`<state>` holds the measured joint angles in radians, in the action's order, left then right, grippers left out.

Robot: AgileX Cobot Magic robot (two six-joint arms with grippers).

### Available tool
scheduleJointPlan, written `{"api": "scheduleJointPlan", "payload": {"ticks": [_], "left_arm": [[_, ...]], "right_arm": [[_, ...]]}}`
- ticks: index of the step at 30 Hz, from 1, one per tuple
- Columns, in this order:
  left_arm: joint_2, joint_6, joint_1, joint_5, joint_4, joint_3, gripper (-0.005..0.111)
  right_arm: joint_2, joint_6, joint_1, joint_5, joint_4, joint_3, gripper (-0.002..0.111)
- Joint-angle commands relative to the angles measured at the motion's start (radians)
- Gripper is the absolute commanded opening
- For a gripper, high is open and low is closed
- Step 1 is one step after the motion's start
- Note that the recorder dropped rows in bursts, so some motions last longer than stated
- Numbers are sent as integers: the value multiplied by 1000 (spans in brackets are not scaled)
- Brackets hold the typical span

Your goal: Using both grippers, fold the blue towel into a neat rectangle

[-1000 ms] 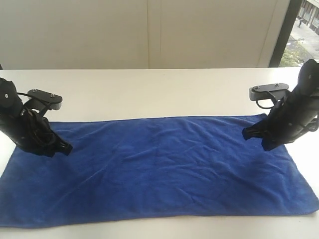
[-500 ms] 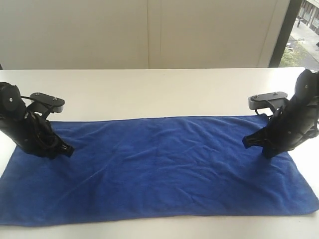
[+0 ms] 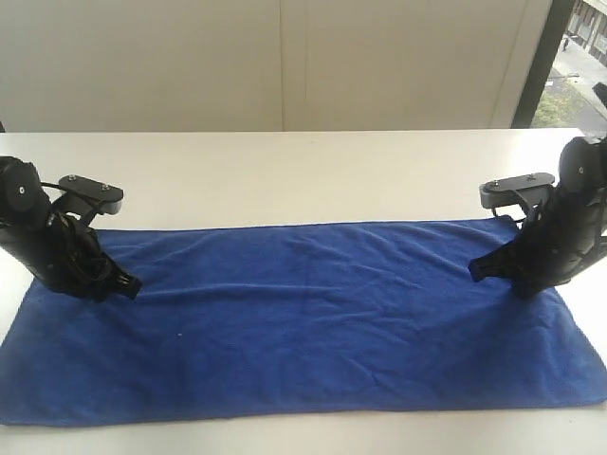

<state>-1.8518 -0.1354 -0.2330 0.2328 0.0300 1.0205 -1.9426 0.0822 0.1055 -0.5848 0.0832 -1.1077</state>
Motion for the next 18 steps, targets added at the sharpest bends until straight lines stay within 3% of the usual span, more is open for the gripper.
{"api": "scheduleJointPlan", "payload": {"ticks": [1, 13, 18], "left_arm": [[-26, 2, 3, 53, -16, -11, 0], [68, 2, 3, 20, -16, -7, 0], [94, 4, 11, -55, -16, 17, 0]], "right_arm": [[-21, -8, 6, -9, 28, 6, 0], [128, -8, -18, 69, -6, 2, 0], [120, -6, -18, 77, -6, -62, 0]]}}
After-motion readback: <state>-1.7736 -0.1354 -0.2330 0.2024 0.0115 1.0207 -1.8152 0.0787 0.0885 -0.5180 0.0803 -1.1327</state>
